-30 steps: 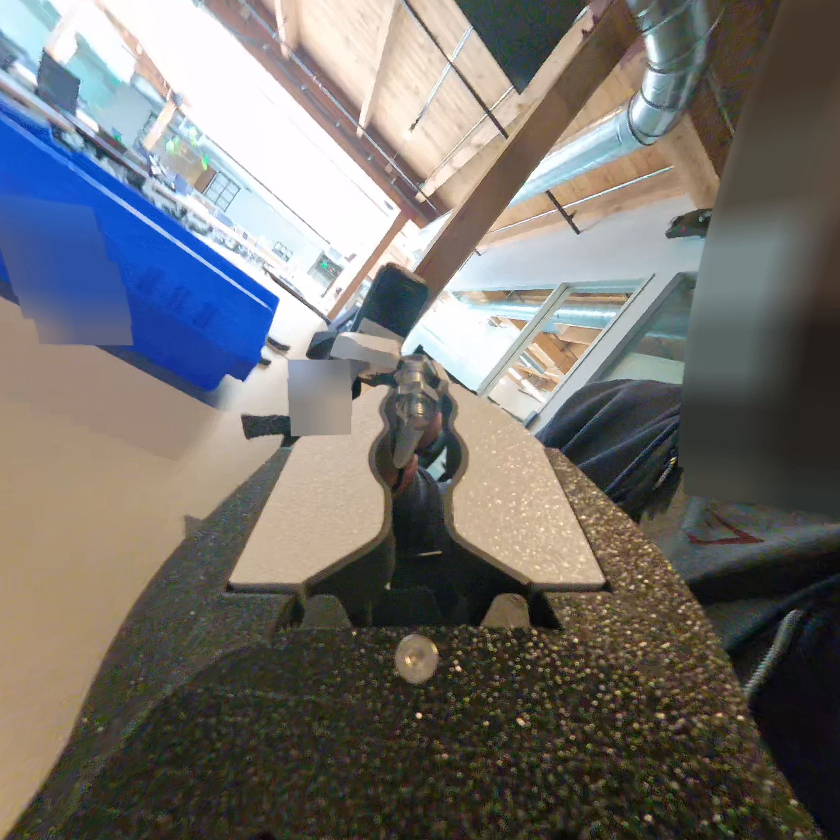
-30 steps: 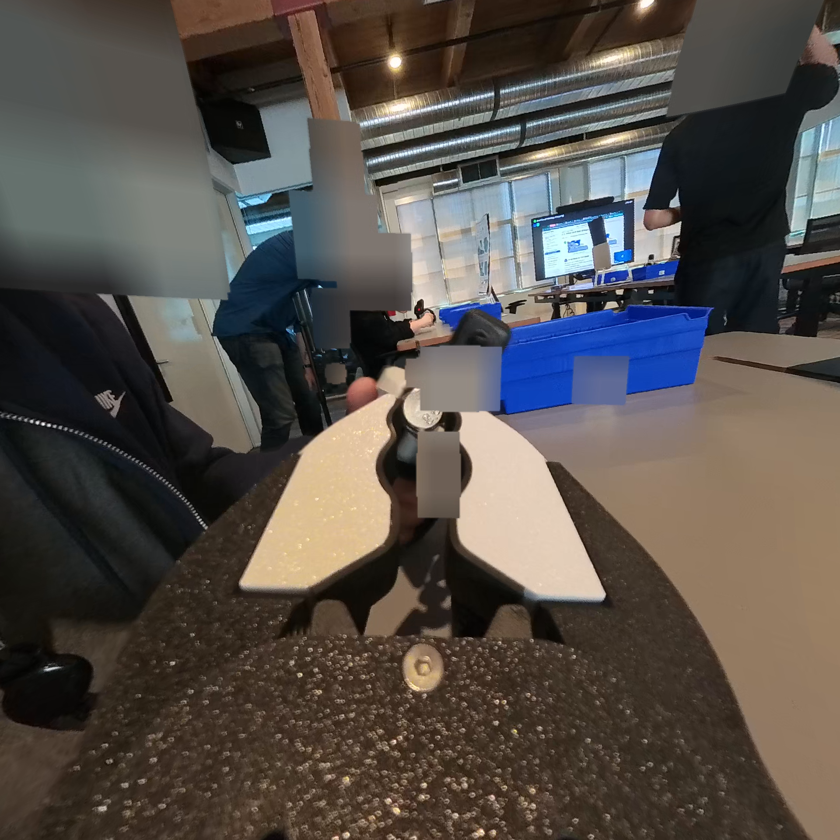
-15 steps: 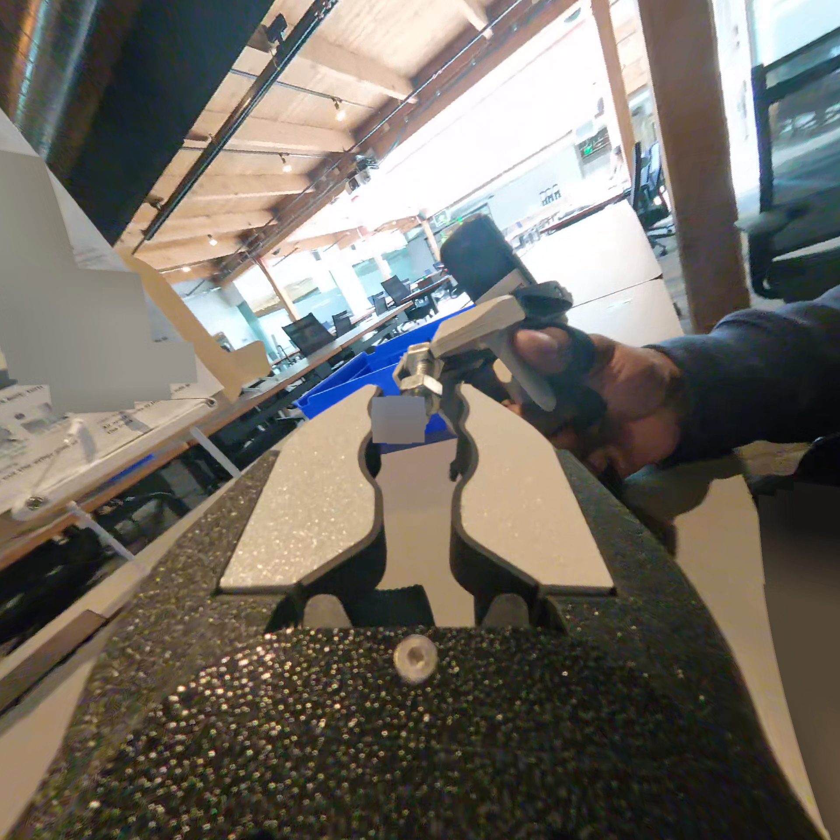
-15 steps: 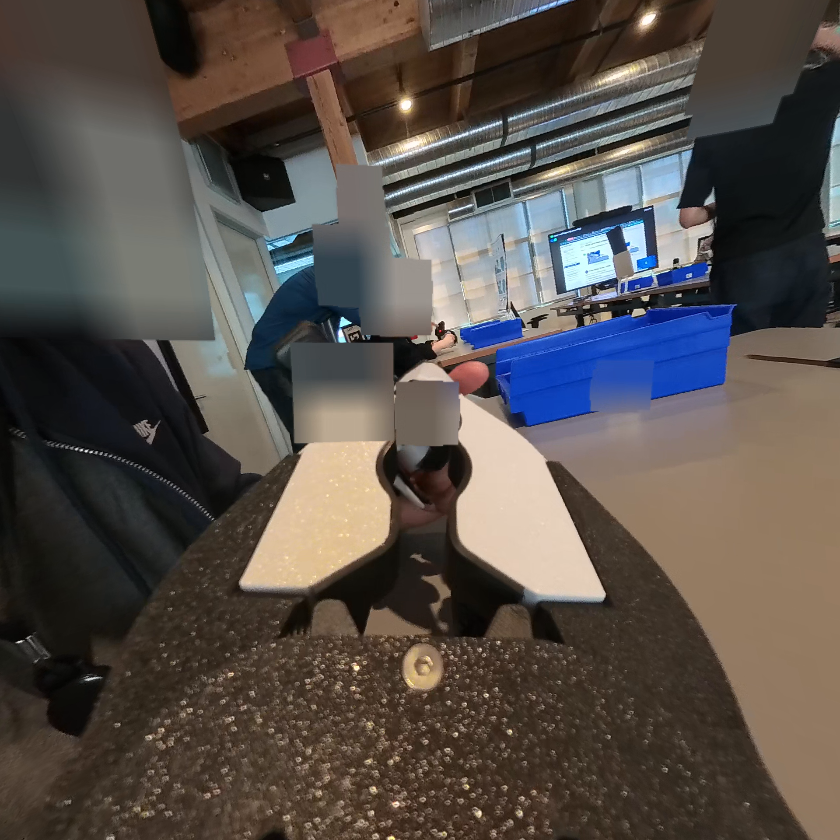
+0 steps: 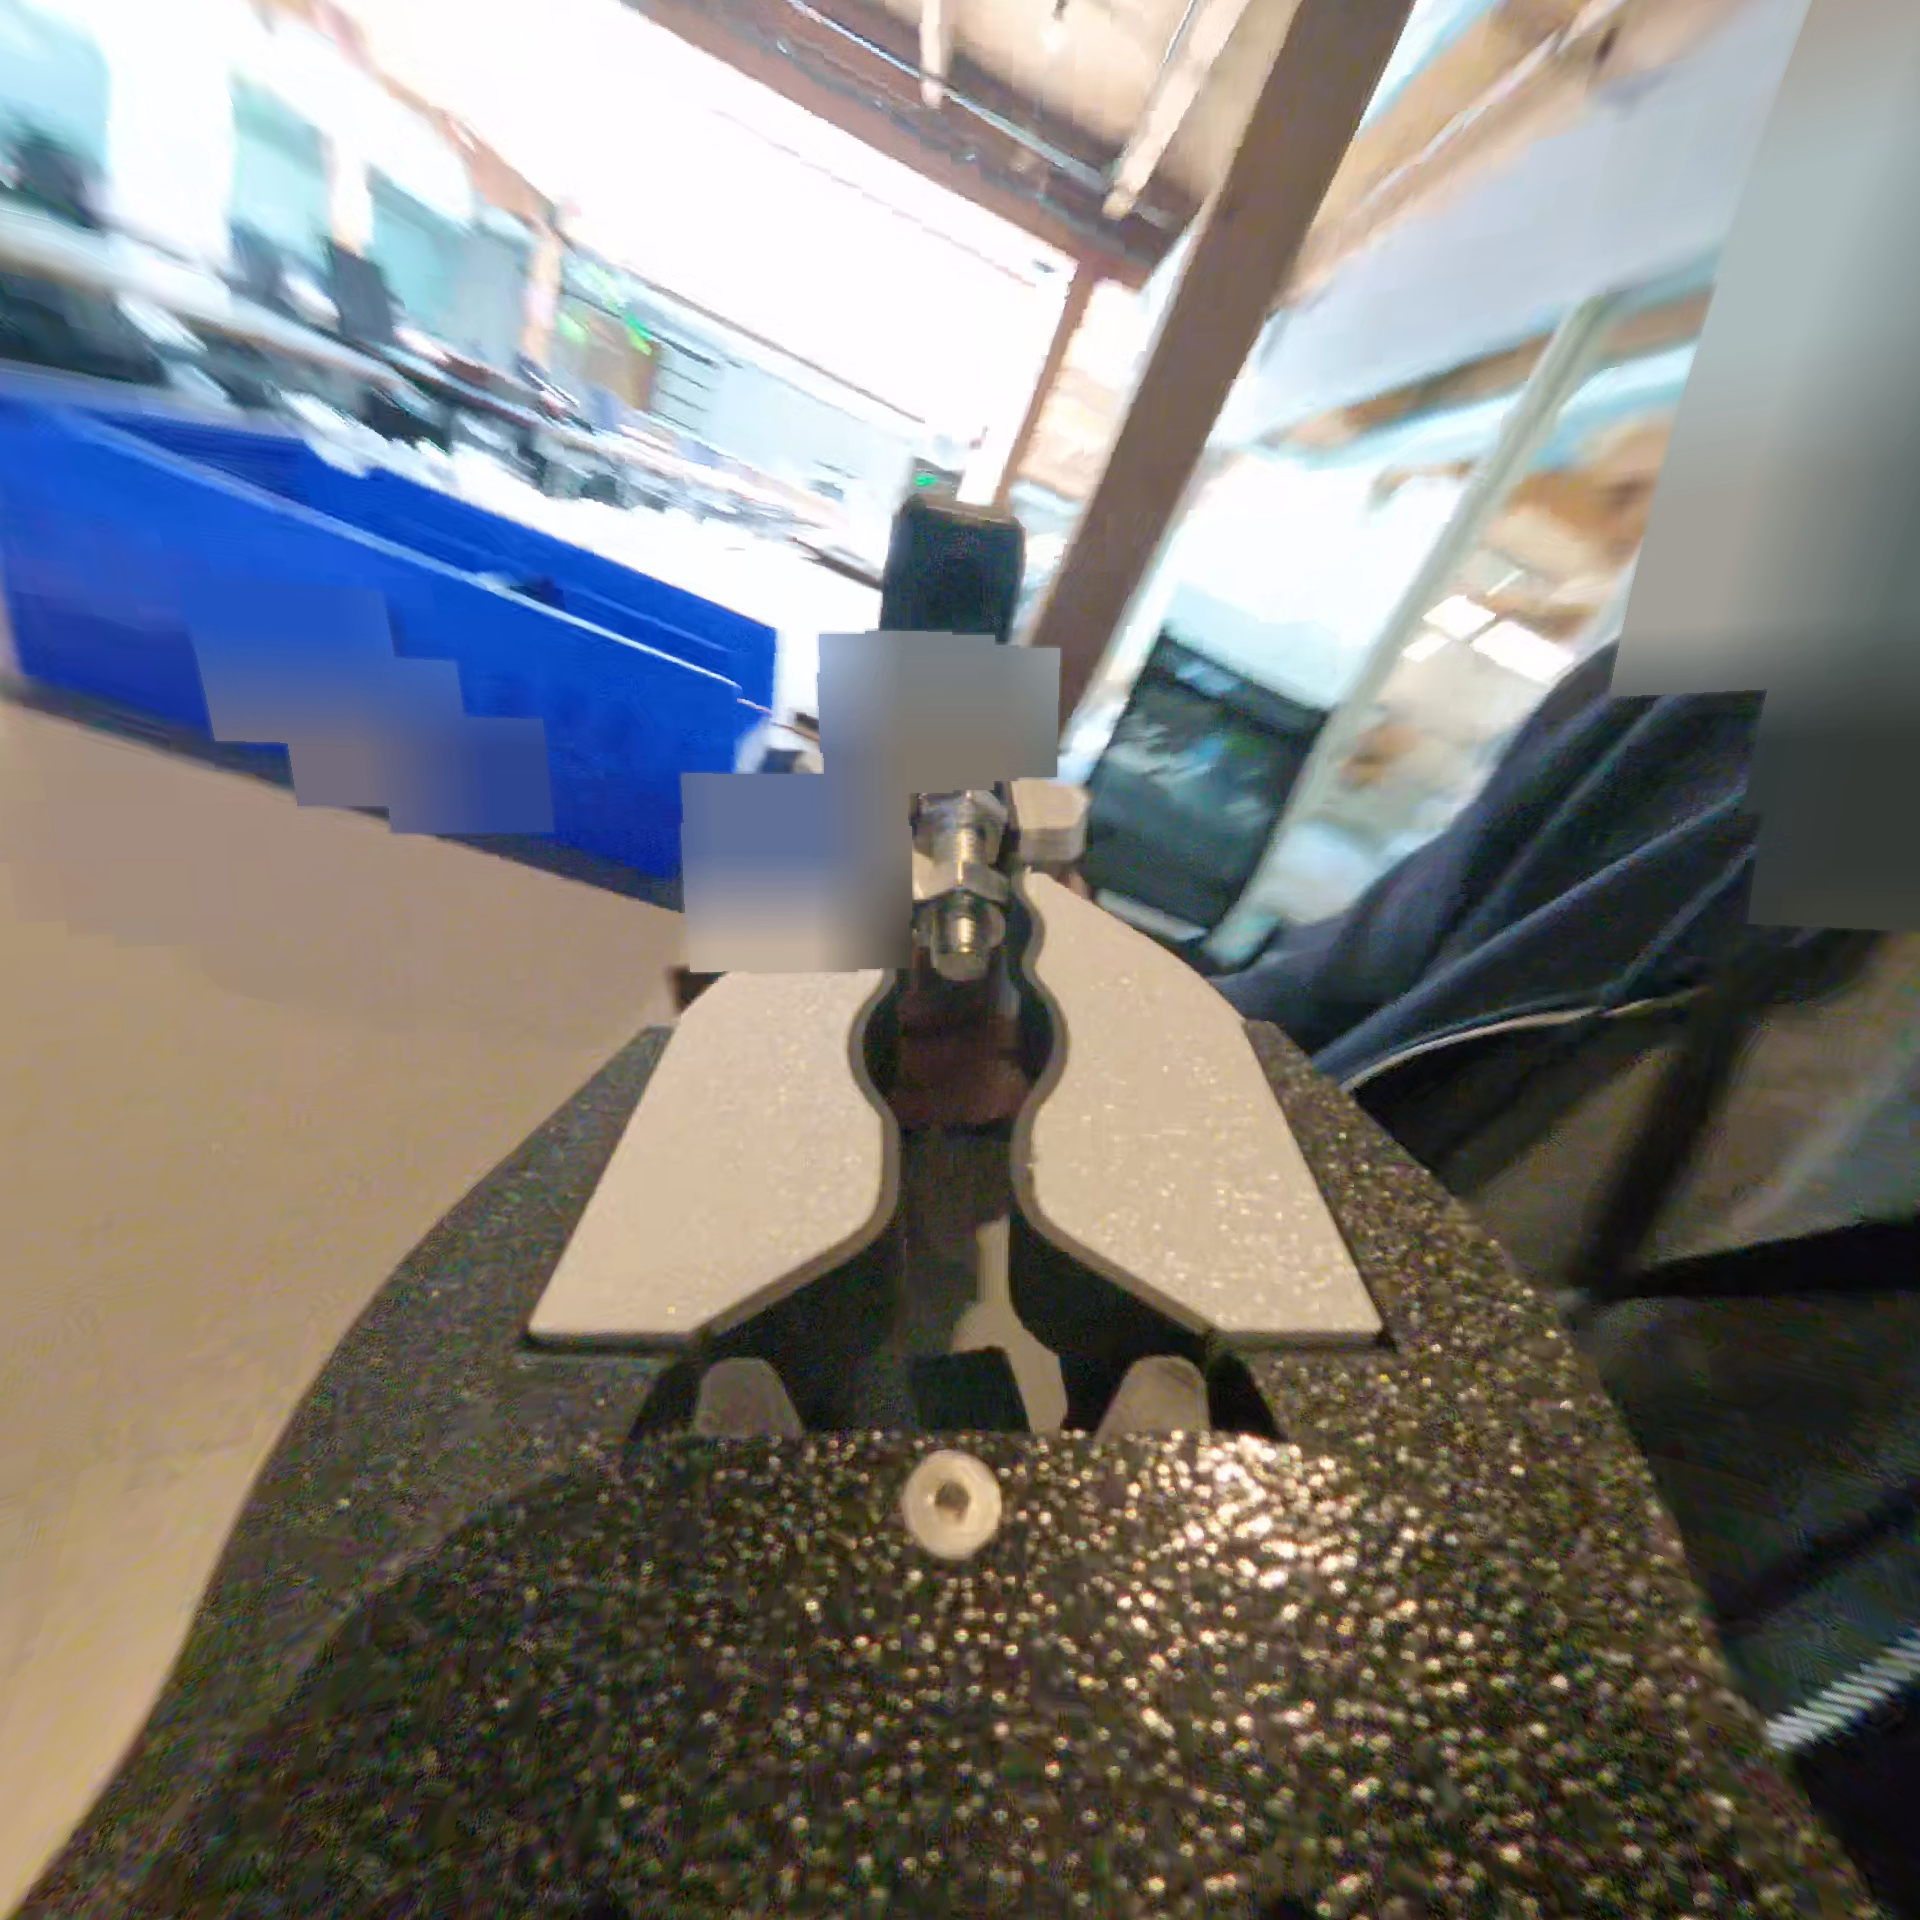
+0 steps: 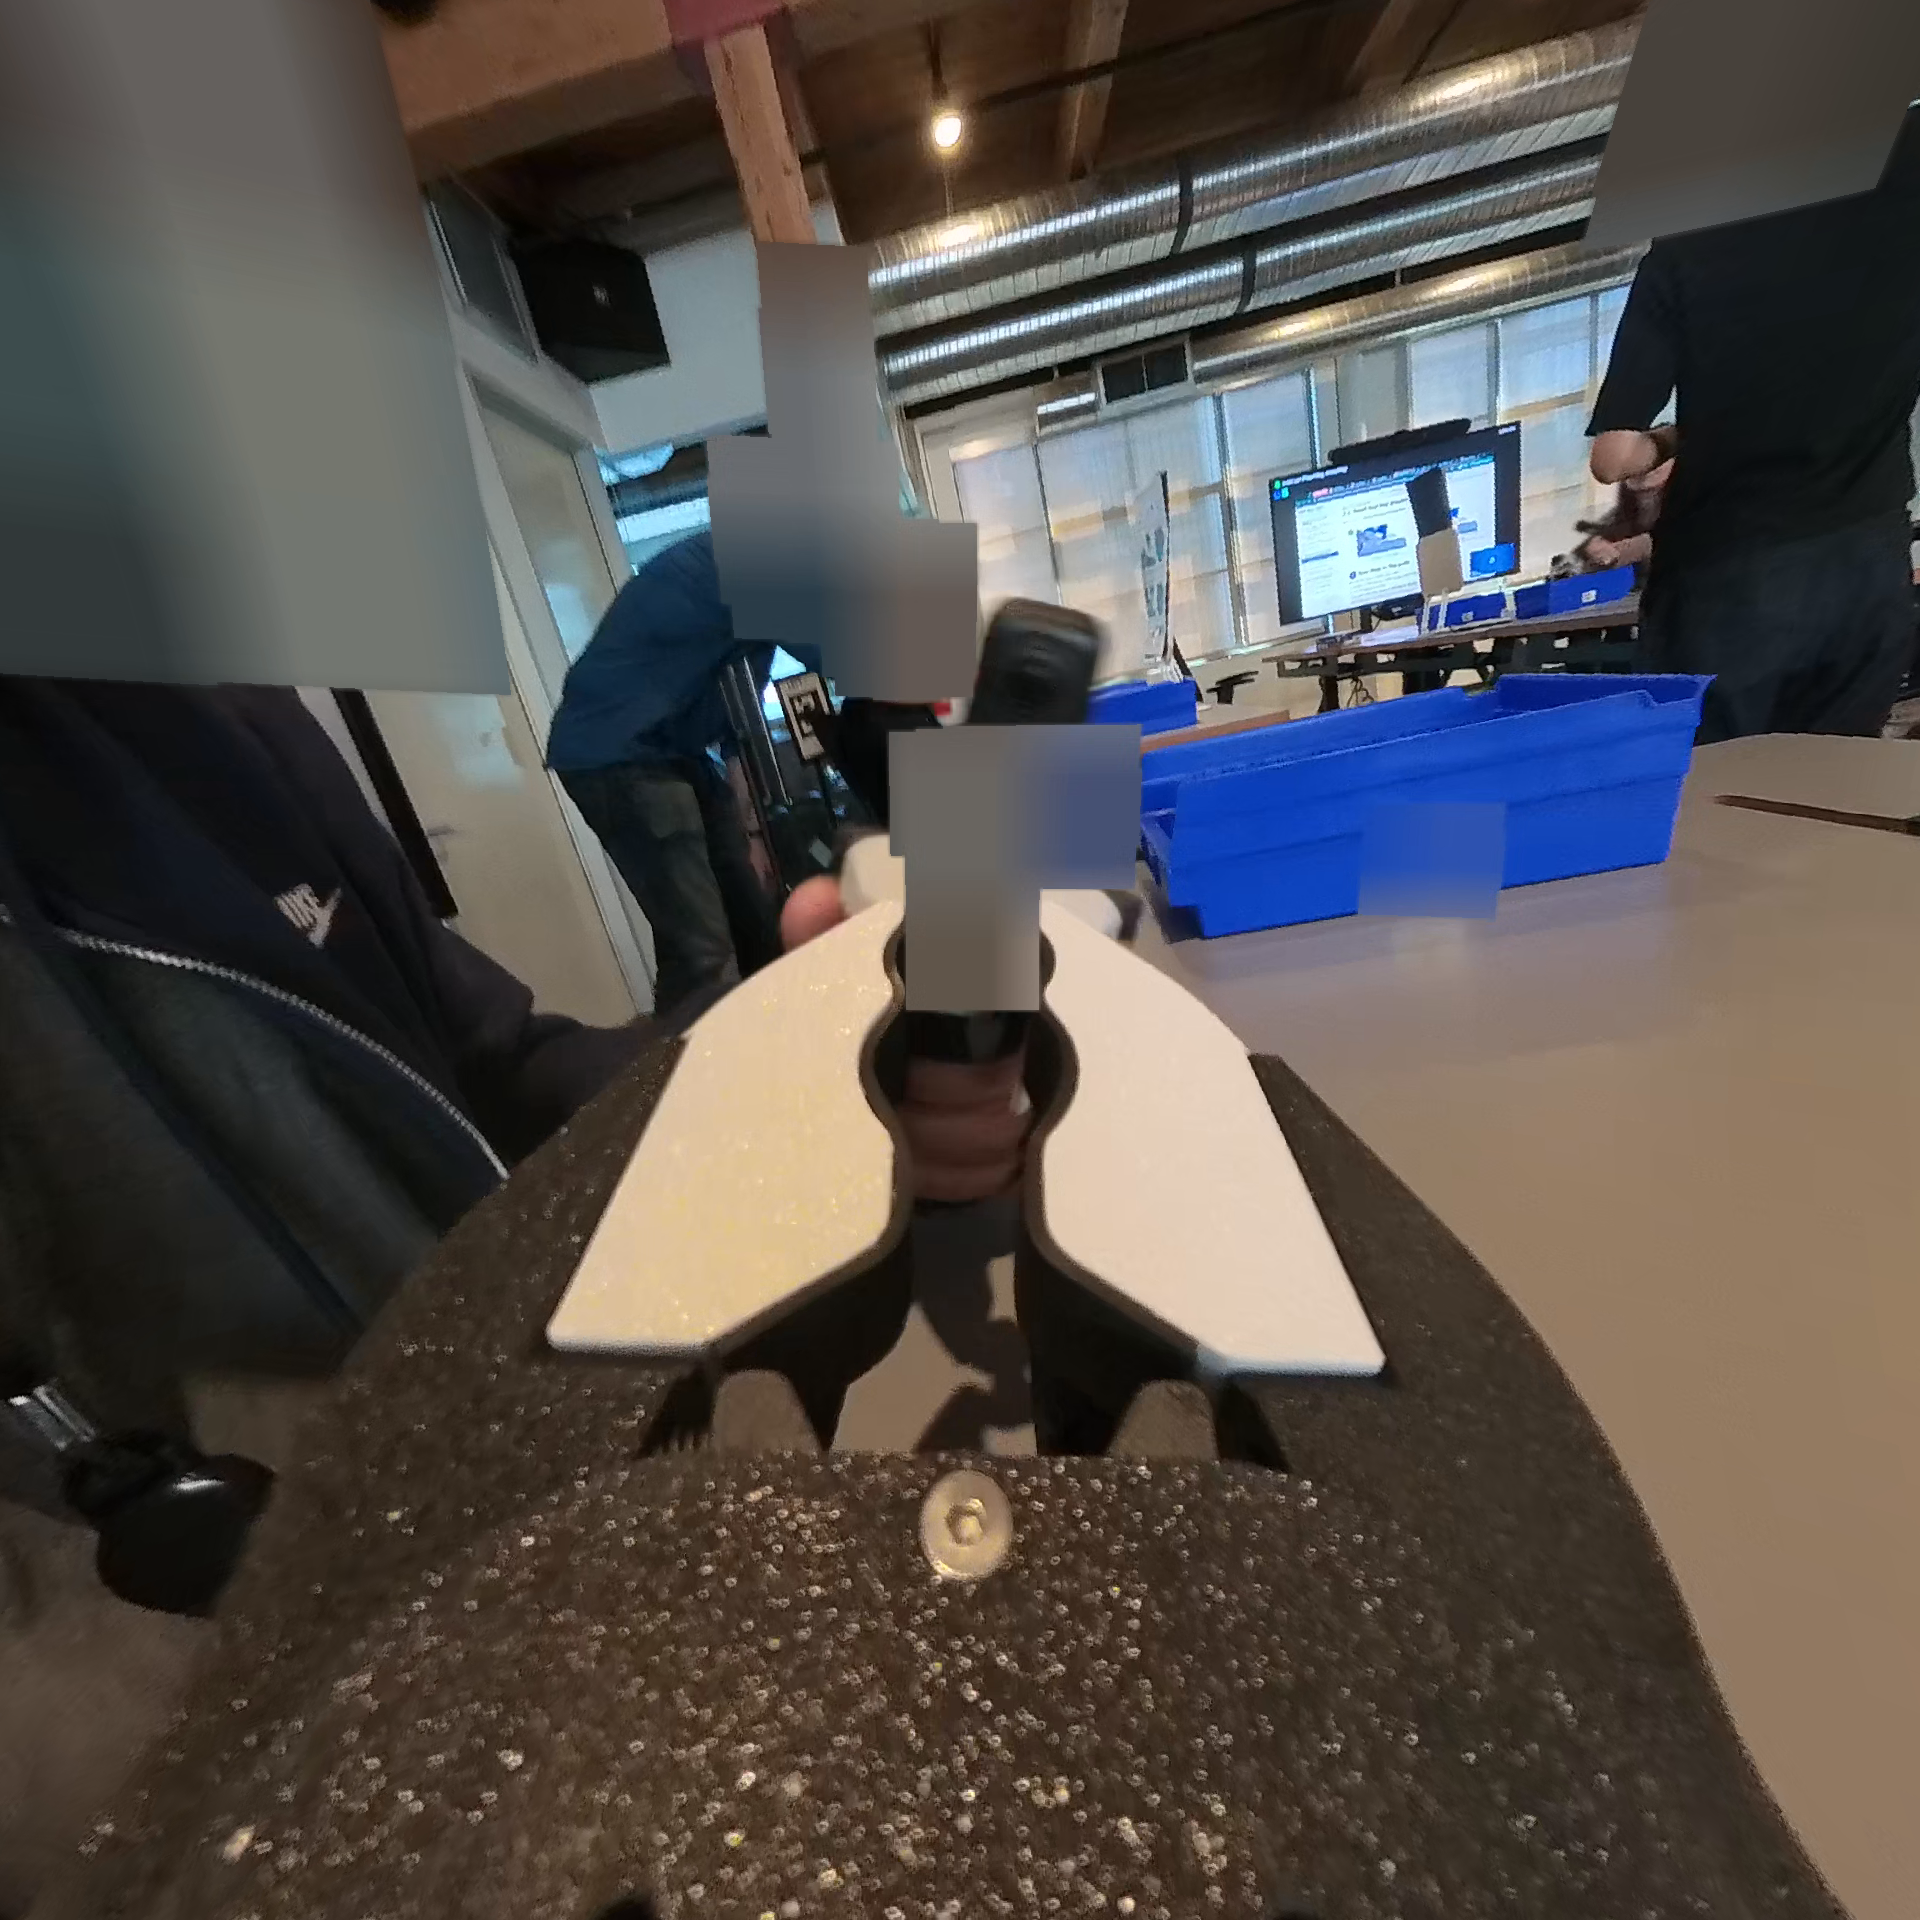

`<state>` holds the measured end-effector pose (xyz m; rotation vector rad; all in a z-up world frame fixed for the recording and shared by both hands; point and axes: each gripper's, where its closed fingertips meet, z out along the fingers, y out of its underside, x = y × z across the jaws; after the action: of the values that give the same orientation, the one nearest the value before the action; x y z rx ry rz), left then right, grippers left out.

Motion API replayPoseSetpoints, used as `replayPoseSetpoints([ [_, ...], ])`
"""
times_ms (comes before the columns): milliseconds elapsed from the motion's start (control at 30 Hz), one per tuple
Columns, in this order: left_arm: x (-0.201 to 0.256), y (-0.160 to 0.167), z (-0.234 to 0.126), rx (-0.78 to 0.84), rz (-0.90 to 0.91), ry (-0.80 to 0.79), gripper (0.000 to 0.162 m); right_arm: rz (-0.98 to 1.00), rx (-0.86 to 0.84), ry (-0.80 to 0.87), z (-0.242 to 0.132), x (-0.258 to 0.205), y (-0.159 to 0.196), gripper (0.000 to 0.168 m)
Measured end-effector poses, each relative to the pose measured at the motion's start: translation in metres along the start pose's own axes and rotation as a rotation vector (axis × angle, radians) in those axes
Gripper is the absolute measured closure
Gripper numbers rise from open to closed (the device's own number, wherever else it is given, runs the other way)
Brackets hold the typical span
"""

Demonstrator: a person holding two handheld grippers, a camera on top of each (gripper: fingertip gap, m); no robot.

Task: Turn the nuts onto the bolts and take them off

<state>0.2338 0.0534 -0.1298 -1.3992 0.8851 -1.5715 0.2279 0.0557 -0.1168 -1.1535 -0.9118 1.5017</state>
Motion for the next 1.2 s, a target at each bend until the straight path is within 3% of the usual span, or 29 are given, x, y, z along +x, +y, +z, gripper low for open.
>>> replayPoseSetpoints([
  [100, 0.001, 0.002, -0.003, 0.031, -0.229, 0.107, 0.145, -0.029, -0.03, 0.009, 0.002, -0.001, 0.003, 0.152],
  [433, 0.002, 0.001, -0.003, 0.104, -0.498, 0.237, 0.145, -0.083, -0.042, 0.031, 0.002, -0.002, 0.003, 0.152],
  [567, 0.003, -0.007, -0.005, 0.144, -0.311, 0.224, 0.134, -0.027, 0.018, 0.025, -0.003, 0.002, -0.005, 0.152],
  [733, -0.016, -0.014, -0.013, 0.146, 0.186, -0.116, 0.139, 0.052, 0.102, 0.014, -0.011, 0.007, -0.014, 0.152],
  [800, -0.019, -0.012, -0.011, 0.093, 0.298, -0.196, 0.143, 0.062, 0.113, 0.015, -0.012, 0.008, -0.015, 0.152],
  [1200, -0.008, -0.006, 0.003, 0.074, 0.364, -0.169, 0.148, 0.064, 0.109, 0.016, -0.012, 0.008, -0.014, 0.152],
])
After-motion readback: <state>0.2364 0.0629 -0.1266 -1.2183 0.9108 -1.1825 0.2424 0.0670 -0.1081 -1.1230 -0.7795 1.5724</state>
